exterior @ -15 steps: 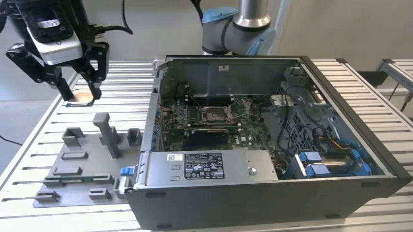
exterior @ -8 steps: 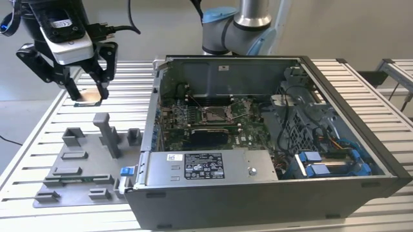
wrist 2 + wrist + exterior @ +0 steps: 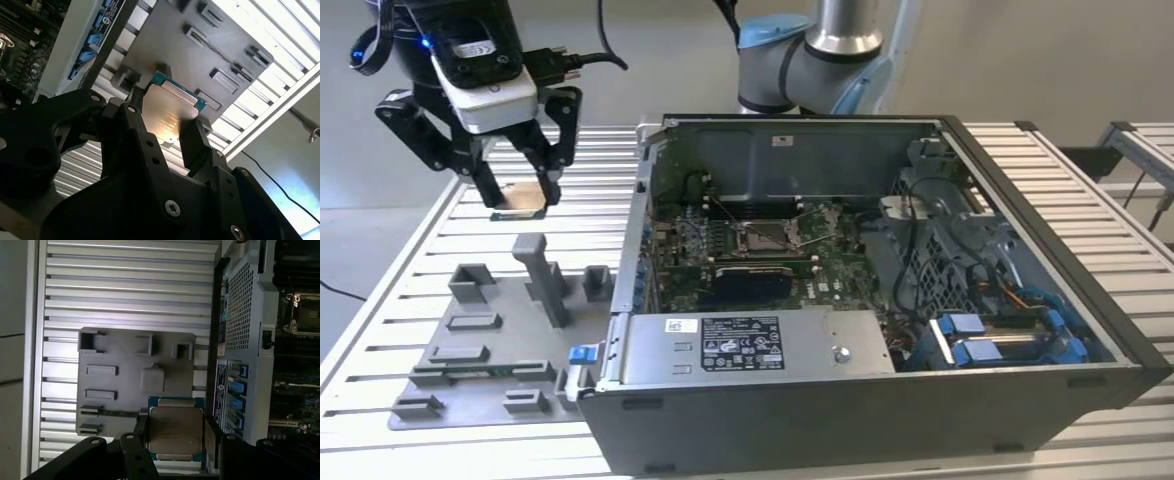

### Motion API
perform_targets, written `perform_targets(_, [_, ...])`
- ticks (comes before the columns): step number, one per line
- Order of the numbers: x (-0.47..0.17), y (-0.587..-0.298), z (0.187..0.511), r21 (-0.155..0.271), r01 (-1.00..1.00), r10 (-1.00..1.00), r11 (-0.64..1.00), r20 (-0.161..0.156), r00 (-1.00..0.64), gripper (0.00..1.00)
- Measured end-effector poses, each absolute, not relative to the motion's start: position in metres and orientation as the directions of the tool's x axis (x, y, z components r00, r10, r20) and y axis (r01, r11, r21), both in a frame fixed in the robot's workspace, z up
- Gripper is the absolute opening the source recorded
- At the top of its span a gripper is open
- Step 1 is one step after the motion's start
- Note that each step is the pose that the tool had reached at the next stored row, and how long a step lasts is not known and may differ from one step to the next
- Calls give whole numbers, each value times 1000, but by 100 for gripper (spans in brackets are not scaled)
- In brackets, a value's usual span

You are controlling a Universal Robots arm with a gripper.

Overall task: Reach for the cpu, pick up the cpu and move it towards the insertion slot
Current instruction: 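Pick up the cpu and move it towards the insertion slot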

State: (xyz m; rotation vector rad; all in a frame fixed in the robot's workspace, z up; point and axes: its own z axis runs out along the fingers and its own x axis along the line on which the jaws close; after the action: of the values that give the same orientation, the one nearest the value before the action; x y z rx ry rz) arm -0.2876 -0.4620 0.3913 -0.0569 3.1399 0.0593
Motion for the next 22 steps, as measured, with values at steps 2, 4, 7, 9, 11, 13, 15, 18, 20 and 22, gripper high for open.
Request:
perform_targets(2, [-284, -462, 391, 38, -36, -36, 999, -1, -999, 0])
perform_targets(4, [-280, -462, 391, 38, -36, -36, 999, -1, -999, 0])
perform_targets(7, [-275, -462, 391, 38, -36, -36, 999, -1, -999, 0])
perform_targets(9, [-271, -462, 391, 37, -36, -36, 999, -1, -999, 0])
perform_targets(11, [-267, -462, 391, 37, -36, -36, 999, -1, -999, 0])
perform_targets(13, [-264, -462, 391, 37, -36, -36, 999, -1, -999, 0])
perform_targets(15, [-260, -462, 391, 37, -36, -36, 999, -1, -999, 0])
perform_targets(18, [-254, -462, 391, 37, -36, -36, 999, -1, -999, 0])
perform_targets(20, [-250, -462, 391, 37, -36, -36, 999, -1, -999, 0])
perform_targets(22, [-246, -462, 391, 37, -36, -36, 999, -1, -999, 0])
